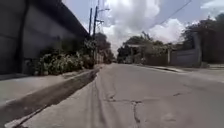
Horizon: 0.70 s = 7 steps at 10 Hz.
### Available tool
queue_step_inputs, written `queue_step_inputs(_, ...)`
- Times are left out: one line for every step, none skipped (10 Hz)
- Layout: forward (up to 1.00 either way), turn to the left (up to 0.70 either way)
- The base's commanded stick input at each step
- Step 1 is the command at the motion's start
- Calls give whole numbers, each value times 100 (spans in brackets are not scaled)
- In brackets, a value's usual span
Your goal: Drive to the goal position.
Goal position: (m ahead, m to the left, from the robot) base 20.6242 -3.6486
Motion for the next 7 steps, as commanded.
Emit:
queue_step_inputs(100, 0)
queue_step_inputs(100, 0)
queue_step_inputs(100, 0)
queue_step_inputs(100, 0)
queue_step_inputs(97, 0)
queue_step_inputs(78, 0)
queue_step_inputs(23, 0)
